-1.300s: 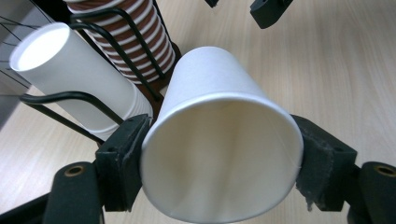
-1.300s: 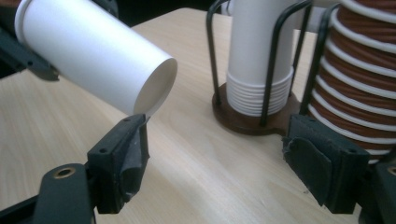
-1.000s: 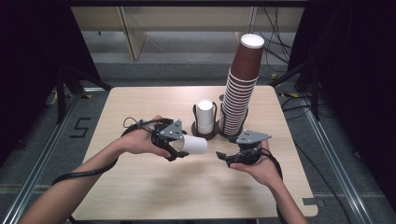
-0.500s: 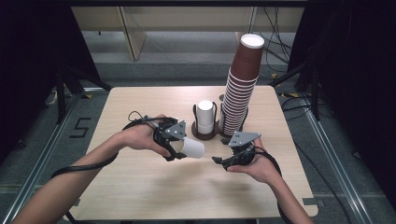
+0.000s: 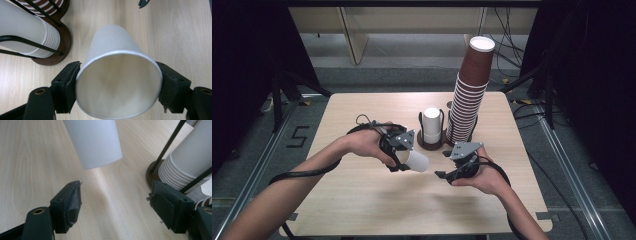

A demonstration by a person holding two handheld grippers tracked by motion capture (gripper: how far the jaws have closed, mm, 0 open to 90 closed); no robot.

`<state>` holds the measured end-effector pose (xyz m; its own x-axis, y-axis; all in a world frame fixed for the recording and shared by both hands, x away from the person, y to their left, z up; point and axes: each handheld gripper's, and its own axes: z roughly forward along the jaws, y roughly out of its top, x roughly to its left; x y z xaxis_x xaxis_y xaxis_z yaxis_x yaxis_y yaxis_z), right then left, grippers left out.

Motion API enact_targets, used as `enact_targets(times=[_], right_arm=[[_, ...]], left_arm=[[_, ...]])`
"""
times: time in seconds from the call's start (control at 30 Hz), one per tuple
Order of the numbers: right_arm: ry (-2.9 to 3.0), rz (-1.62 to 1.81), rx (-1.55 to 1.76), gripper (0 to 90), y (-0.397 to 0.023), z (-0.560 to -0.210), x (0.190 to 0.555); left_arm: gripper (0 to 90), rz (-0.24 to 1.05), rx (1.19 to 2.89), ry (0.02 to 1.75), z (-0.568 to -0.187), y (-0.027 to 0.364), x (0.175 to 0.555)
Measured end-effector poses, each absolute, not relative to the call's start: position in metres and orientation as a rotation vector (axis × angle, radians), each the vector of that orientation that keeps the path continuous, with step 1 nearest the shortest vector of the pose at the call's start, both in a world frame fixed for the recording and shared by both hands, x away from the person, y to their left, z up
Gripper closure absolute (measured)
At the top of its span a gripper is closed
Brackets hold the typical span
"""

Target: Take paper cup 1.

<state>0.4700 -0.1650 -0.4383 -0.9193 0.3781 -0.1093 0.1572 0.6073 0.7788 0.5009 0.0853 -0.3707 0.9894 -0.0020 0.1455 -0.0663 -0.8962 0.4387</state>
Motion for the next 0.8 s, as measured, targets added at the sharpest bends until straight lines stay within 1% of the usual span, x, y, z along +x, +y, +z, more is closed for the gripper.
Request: enact_targets(times=[0.47,0.6,0.8], right_arm=[[2.589,1.197,0.334,26.1,-0.148,-0.432,0.471],[2.601,1.219,0.348,26.3,-0.145,-0.432,0.470],[2.610,1.236,0.317,26.4,-0.138,-0.432,0.468]], left_arm=[[26.4,0.128,2.777,-0.059,-0.371,0.078,0.502],[26.4,0.112,2.810,-0.088,-0.370,0.077,0.503],[26.4,0.052,2.863,-0.098,-0.372,0.074,0.502]])
